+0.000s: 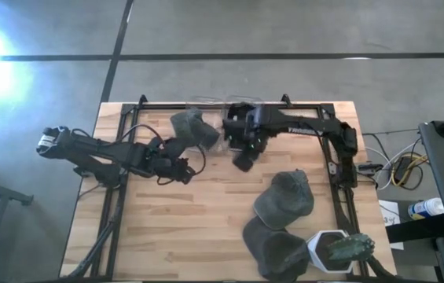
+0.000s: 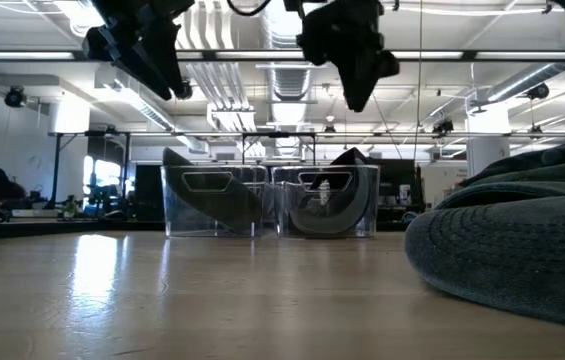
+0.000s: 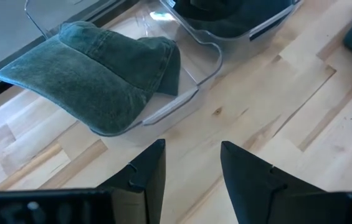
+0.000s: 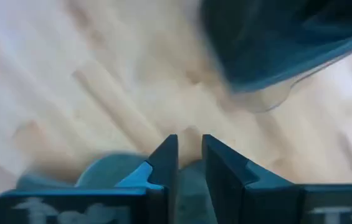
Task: Pick & Place hat
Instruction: Put the gray cap into the left transparent bin
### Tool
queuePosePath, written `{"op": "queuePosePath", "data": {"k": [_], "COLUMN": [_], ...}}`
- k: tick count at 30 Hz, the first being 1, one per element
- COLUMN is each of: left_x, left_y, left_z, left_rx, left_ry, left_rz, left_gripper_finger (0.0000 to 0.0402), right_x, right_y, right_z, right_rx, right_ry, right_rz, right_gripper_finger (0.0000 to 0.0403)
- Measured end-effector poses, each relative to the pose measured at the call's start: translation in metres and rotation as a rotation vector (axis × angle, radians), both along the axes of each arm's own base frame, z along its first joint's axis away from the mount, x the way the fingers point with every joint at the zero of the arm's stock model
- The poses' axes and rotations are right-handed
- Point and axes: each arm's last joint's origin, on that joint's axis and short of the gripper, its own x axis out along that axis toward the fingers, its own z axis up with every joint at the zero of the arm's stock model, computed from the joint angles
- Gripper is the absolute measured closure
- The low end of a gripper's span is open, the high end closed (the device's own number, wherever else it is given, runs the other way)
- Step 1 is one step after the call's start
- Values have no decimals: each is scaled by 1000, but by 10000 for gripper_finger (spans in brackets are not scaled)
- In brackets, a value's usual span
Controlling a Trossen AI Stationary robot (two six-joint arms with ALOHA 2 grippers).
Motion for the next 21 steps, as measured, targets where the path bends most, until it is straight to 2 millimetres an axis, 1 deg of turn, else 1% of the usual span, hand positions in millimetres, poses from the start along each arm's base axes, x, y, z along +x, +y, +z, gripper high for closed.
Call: {"op": "queuePosePath", "data": {"k": [1,6,10,13,15,18,21], "left_x": [0,0,-1,3,7,15,22], "left_y": [0,0,0,-3,-7,-15,-20], "left_z": [0,-2,-10,-19,-26,-37,-49], "left_rx": [0,2,-3,-57,-111,-201,-293], "left_ry": [0,2,22,26,1,-84,-193], "left_rz": [0,-1,-8,-84,-165,-288,-370], "left_gripper_finger": [255,255,255,255,255,255,255], "right_x": [-3,-16,-30,-37,-44,-55,-67], "right_y": [8,57,103,135,151,168,175], "right_z": [-5,-45,-64,-76,-78,-80,-85], "right_rx": [5,56,79,70,52,15,-21], "right_ry": [24,178,223,235,251,253,276], "right_rz": [10,63,164,242,231,160,41], "right_gripper_finger": [334,335,332,325,318,308,302]}}
